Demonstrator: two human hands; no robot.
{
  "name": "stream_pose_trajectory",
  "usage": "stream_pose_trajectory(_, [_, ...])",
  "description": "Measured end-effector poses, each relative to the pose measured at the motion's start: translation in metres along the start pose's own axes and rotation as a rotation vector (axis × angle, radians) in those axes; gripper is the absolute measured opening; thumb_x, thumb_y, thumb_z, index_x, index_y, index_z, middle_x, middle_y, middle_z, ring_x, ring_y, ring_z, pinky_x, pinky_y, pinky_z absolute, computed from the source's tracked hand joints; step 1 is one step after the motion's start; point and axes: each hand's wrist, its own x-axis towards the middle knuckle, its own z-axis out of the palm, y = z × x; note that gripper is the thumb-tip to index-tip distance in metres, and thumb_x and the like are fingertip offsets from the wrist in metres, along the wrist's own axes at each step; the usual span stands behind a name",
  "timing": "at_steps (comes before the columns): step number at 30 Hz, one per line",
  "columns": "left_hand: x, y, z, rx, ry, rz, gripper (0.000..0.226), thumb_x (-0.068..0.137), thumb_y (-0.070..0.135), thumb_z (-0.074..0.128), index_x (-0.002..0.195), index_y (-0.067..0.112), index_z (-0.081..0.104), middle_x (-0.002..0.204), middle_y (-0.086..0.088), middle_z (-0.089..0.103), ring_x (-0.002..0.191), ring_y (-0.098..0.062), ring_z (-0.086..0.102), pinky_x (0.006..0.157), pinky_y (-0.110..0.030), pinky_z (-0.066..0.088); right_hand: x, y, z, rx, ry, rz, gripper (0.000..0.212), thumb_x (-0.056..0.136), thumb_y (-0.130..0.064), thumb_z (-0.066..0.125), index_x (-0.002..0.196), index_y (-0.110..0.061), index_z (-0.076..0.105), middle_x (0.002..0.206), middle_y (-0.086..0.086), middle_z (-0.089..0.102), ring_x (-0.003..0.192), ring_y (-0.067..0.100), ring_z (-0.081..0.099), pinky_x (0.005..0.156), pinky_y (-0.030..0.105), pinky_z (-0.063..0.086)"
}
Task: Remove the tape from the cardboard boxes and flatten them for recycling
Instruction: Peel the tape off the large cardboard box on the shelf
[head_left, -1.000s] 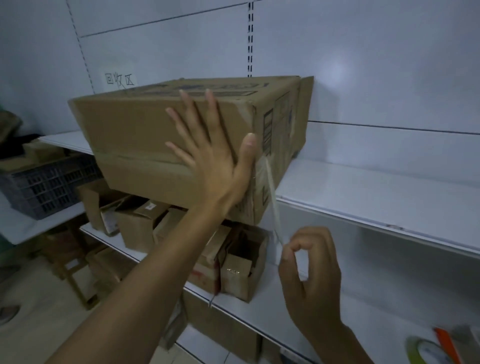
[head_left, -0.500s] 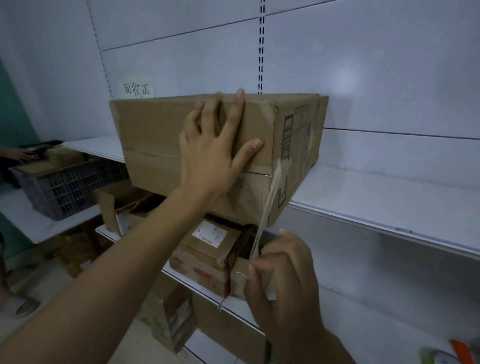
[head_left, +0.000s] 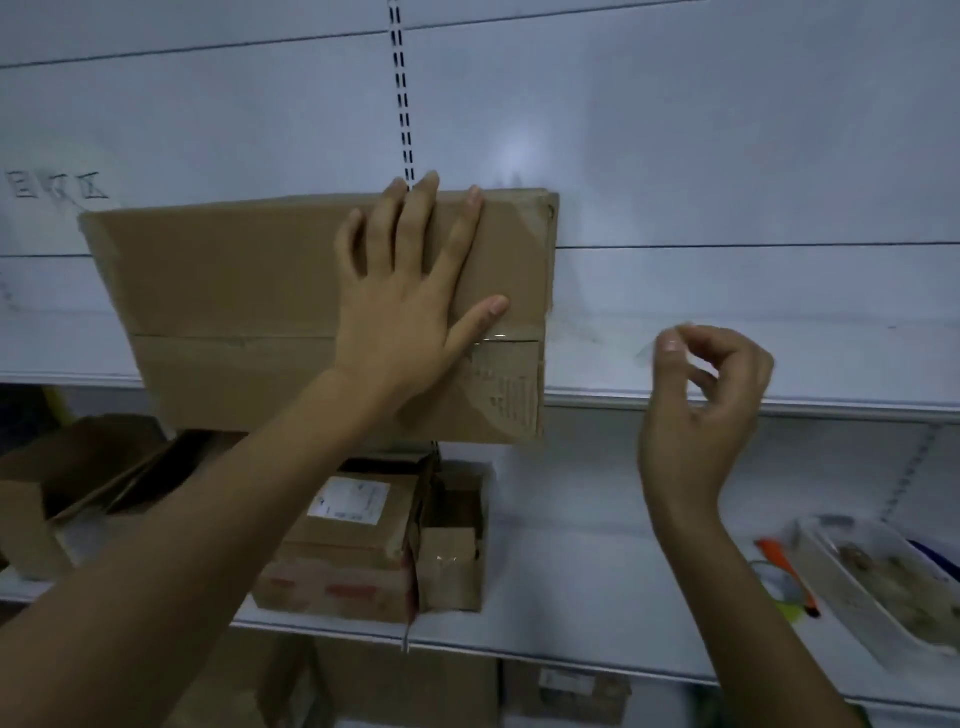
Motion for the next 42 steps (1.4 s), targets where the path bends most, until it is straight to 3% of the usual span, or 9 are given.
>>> stream_pose_trajectory(4, [0.0, 0.0, 0.01, -0.059, 0.052, 0.013, 0.075, 0.094, 0.065, 0.027, 0.153, 0.022, 0.009, 0.158, -0.019, 0.015, 0.145, -0.038, 0.013, 0.113, -0.058, 0.011, -0.002, 0.014, -0.048, -0.16, 0.167, -0.006, 0.015, 0.094, -0.021, 0.051, 0.091, -0.019, 0.065, 0.096, 0.004, 0.054, 0.093, 0.012, 0.053, 0.083, 0.029, 0.045])
stream_pose_trajectory(7, [0.002, 0.002, 0.014, -0.098, 0.076, 0.008, 0.074, 0.095, 0.065, 0.027, 0.152, 0.023, 0.004, 0.158, -0.022, 0.011, 0.145, -0.042, 0.007, 0.113, -0.059, 0.004, -0.03, 0.009, -0.057, -0.163, 0.142, 0.075, 0.014, 0.092, -0.029, 0.049, 0.08, -0.033, 0.057, 0.086, 0.013, 0.058, 0.083, 0.022, 0.054, 0.077, 0.042, 0.046])
stream_pose_trajectory(11, [0.0, 0.003, 0.015, -0.125, 0.108, 0.03, 0.07, 0.096, 0.062, 0.025, 0.152, 0.023, 0.01, 0.156, -0.025, 0.012, 0.143, -0.048, 0.008, 0.112, -0.061, 0.003, -0.039, 0.008, -0.029, -0.043, 0.043, 0.13, 0.014, 0.095, -0.028, 0.045, 0.092, -0.03, 0.059, 0.091, -0.003, 0.063, 0.085, 0.009, 0.06, 0.075, 0.021, 0.05])
stream_pose_trajectory(16, [-0.002, 0.003, 0.019, -0.103, 0.145, 0.025, 0.068, 0.097, 0.06, 0.025, 0.152, 0.023, 0.012, 0.156, -0.024, 0.013, 0.144, -0.045, 0.009, 0.113, -0.061, 0.004, 0.036, 0.056, -0.021, 0.431, 0.324, 0.965, 0.014, 0.097, -0.016, 0.045, 0.093, -0.015, 0.058, 0.076, -0.001, 0.064, 0.064, 0.011, 0.061, 0.058, 0.019, 0.049])
stream_pose_trajectory(19, [0.0, 0.004, 0.021, -0.096, 0.162, 0.016, 0.068, 0.097, 0.061, 0.025, 0.152, 0.022, 0.016, 0.156, -0.025, 0.015, 0.143, -0.045, 0.01, 0.113, -0.06, 0.004, 0.06, 0.081, -0.026, 0.554, 0.322, 1.199, 0.022, 0.096, -0.015, 0.037, 0.077, -0.013, 0.048, 0.072, 0.001, 0.049, 0.062, 0.014, 0.051, 0.062, 0.024, 0.049])
stream_pose_trajectory(25, [-0.001, 0.005, 0.026, -0.086, 0.208, 0.004, 0.068, 0.097, 0.06, 0.028, 0.152, 0.021, 0.019, 0.155, -0.024, 0.016, 0.143, -0.042, 0.01, 0.113, -0.059, 0.003, 0.055, 0.063, -0.021, 0.512, -0.13, 0.831, 0.018, 0.095, -0.018, 0.048, 0.102, -0.009, 0.062, 0.091, 0.012, 0.074, 0.087, 0.021, 0.072, 0.067, 0.026, 0.057])
stream_pose_trajectory(29, [-0.001, 0.006, 0.027, -0.093, 0.226, -0.004, 0.067, 0.097, 0.059, 0.029, 0.152, 0.022, 0.018, 0.155, -0.024, 0.017, 0.143, -0.042, 0.011, 0.114, -0.058, 0.004, 0.078, 0.063, 0.009, 0.886, -0.076, 1.223, 0.037, 0.104, -0.029, 0.028, 0.115, -0.006, 0.054, 0.11, 0.017, 0.065, 0.103, 0.031, 0.062, 0.088, 0.038, 0.049])
stream_pose_trajectory(35, [-0.001, 0.006, 0.029, -0.08, 0.259, -0.005, 0.066, 0.096, 0.058, 0.031, 0.151, 0.021, 0.021, 0.154, -0.024, 0.02, 0.143, -0.04, 0.011, 0.114, -0.057, 0.005, 0.078, 0.052, 0.041, 1.049, -0.495, 1.229, 0.021, 0.097, -0.022, 0.047, 0.103, -0.01, 0.062, 0.064, -0.003, 0.069, 0.051, 0.005, 0.063, 0.053, 0.017, 0.053])
stream_pose_trajectory(42, [-0.001, 0.006, 0.032, -0.067, 0.271, -0.015, 0.067, 0.095, 0.059, 0.03, 0.151, 0.022, 0.019, 0.154, -0.023, 0.019, 0.144, -0.039, 0.011, 0.115, -0.054, 0.003, 0.039, 0.044, 0.038, 0.738, -0.729, 0.756, 0.043, 0.081, -0.04, 0.056, 0.121, -0.024, 0.056, 0.113, -0.008, 0.069, 0.109, 0.008, 0.063, 0.088, 0.024, 0.053])
